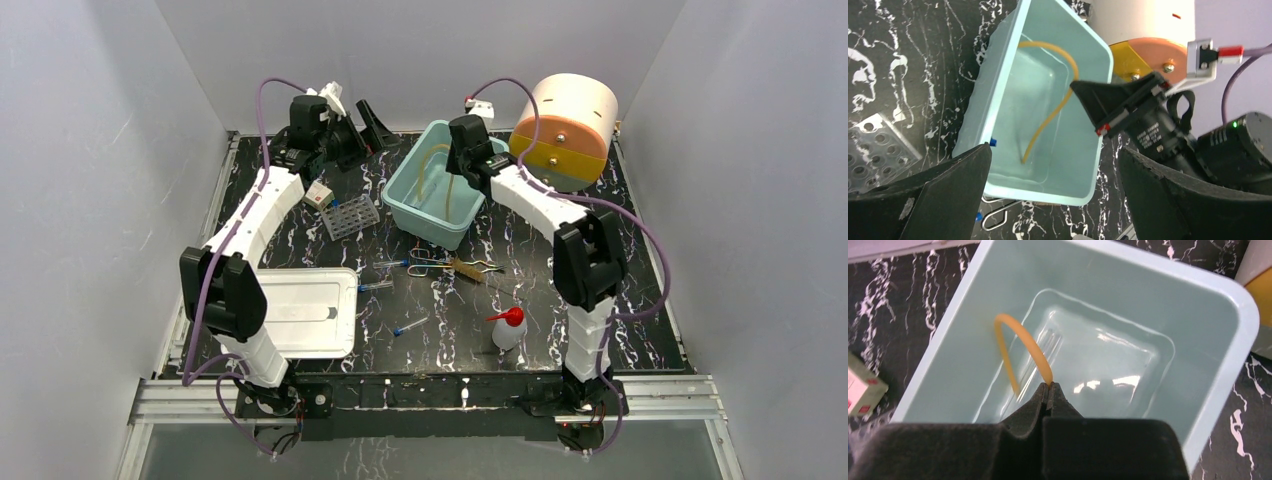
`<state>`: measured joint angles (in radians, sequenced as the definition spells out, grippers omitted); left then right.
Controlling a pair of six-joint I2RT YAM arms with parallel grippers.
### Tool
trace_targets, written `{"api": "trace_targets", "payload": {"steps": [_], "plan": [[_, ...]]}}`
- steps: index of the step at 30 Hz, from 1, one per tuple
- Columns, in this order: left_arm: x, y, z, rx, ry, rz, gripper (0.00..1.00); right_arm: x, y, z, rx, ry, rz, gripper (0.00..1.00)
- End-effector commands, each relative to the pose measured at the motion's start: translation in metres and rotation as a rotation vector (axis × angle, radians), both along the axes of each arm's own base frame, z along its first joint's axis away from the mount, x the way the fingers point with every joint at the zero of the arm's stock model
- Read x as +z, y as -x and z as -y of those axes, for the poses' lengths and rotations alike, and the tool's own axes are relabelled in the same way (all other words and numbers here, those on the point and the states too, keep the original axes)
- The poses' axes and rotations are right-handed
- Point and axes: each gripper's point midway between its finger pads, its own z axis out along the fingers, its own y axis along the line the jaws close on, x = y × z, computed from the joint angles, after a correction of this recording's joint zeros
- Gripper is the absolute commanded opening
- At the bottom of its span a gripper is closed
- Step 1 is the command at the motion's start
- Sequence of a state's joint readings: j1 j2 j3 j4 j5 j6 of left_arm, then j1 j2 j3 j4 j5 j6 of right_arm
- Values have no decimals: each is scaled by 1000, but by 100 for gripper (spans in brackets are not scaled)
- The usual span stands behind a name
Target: Organize the chemistry lab equipment
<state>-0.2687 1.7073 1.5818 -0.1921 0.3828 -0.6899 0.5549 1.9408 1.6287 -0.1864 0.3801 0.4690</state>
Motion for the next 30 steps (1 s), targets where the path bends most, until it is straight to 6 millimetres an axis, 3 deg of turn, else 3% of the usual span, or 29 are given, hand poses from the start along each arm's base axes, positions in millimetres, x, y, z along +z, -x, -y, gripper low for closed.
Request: {"api": "trace_targets", "payload": {"steps": [1, 6, 12, 15, 19, 25, 30], "plan": [[19, 18, -13, 14, -62, 43, 98, 10, -28, 6, -112, 30, 46, 0], [15, 19, -21, 35, -106, 32, 98, -4, -48, -9, -144, -1, 0, 0], [14, 20, -24, 40, -124, 33, 98, -21, -59, -2, -204, 78, -36, 0], [15, 20, -26, 47, -133, 34, 98, -20, -57, 4, -214, 103, -34, 14], [22, 22, -26, 48, -118, 70, 98, -10, -53, 7, -199, 104, -13, 30], [21, 23, -25, 46, -114, 67, 98, 24, -49, 3, -153, 68, 37, 36], [22, 25, -26, 43, -125, 69, 98, 47, -37, 16, -169, 84, 29, 48]]}}
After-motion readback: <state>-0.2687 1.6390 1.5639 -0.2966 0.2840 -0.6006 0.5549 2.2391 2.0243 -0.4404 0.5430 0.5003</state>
